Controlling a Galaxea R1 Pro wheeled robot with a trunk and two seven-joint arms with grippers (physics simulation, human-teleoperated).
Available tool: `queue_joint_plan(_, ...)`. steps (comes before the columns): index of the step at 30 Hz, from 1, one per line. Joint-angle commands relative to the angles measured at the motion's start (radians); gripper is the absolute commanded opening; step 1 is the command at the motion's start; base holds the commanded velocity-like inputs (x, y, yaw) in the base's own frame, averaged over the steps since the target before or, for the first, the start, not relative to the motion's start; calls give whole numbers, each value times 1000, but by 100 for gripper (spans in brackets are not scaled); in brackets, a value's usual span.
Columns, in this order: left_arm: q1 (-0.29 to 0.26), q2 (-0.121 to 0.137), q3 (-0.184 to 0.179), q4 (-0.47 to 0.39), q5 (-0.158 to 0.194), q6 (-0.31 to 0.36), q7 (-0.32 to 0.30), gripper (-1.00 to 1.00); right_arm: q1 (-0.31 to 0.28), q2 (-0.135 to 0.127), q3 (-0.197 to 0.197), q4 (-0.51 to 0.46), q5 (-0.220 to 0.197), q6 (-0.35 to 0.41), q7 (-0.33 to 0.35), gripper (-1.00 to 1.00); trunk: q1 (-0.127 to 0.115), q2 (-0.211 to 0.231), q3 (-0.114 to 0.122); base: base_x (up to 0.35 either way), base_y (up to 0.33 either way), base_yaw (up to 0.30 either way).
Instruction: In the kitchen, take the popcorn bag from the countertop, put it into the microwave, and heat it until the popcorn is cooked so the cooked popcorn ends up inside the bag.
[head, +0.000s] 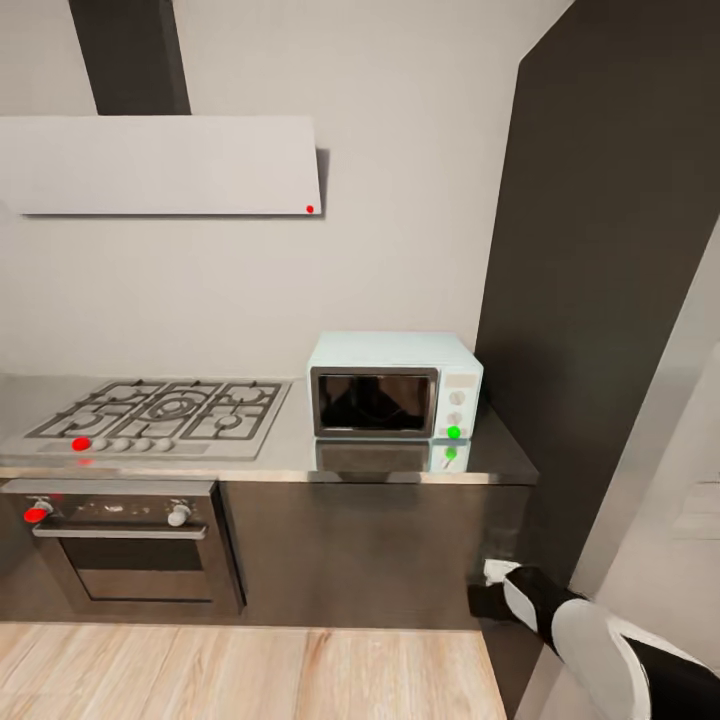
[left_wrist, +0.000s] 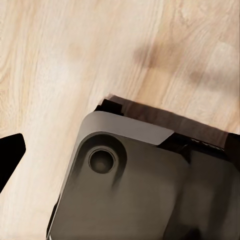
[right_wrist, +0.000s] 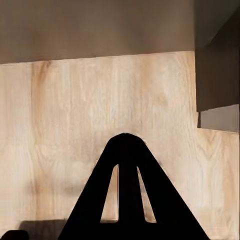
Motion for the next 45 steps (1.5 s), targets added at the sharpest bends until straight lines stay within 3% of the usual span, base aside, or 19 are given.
queue_joint_plan(1,0,0,-9,0,7,-2,4,100,-2,-10,-7,30,20,-29,4,-100,0,-1,-1,-12,0,0)
queue_joint_plan(2,0,1,-9,0,7,-3,4,100,3,-12,-7,41,29,-42,2,-100,0,-1,-1,-8,0,0)
queue_joint_plan(4,0,2,-10,0,7,-3,4,100,73,-15,-7,57,48,-88,-1,-100,0,-1,-1,-3,0,0)
queue_joint_plan(6,0,4,-10,0,7,-3,4,100,203,-14,-8,61,54,-174,-3,-100,0,-1,-1,-1,0,0)
queue_joint_plan(8,0,4,-11,-1,4,-2,4,100,346,-11,-9,64,52,-318,-3,-100,0,-1,-1,0,0,0)
queue_joint_plan(12,0,8,-16,-2,-6,0,4,100,513,-9,-12,64,50,-429,-2,-100,0,-1,-1,0,0,0)
queue_joint_plan(23,0,22,-14,-2,-7,-2,8,100,668,-12,-15,65,48,-495,-3,-100,0,-1,-1,0,0,0)
queue_joint_plan(27,0,21,-14,-3,-9,-2,8,100,672,-15,-17,65,45,-497,-3,-100,0,-1,-1,0,0,0)
queue_joint_plan(29,0,23,-16,-3,-9,-2,8,100,672,-22,-23,65,-3,-503,-2,-100,0,-1,-1,0,0,0)
queue_joint_plan(31,0,22,-16,-3,-9,-2,8,100,672,-22,-22,64,-27,-506,-3,-100,0,-1,-1,0,0,0)
queue_joint_plan(41,0,22,-17,-3,-9,-2,8,100,672,-14,-21,64,-30,-508,-3,-100,0,-1,-1,0,0,0)
queue_joint_plan(42,0,23,-17,-3,-10,-2,8,100,681,16,-339,56,459,-544,-117,-100,0,-1,-1,0,0,0)
queue_joint_plan(43,0,93,-29,-13,-83,-2,4,100,686,49,-330,64,551,-546,-136,-100,0,-1,-1,0,0,0)
queue_joint_plan(45,0,84,-25,-15,-86,-2,4,100,687,47,-331,64,563,-546,-137,-100,0,-1,-1,0,0,0)
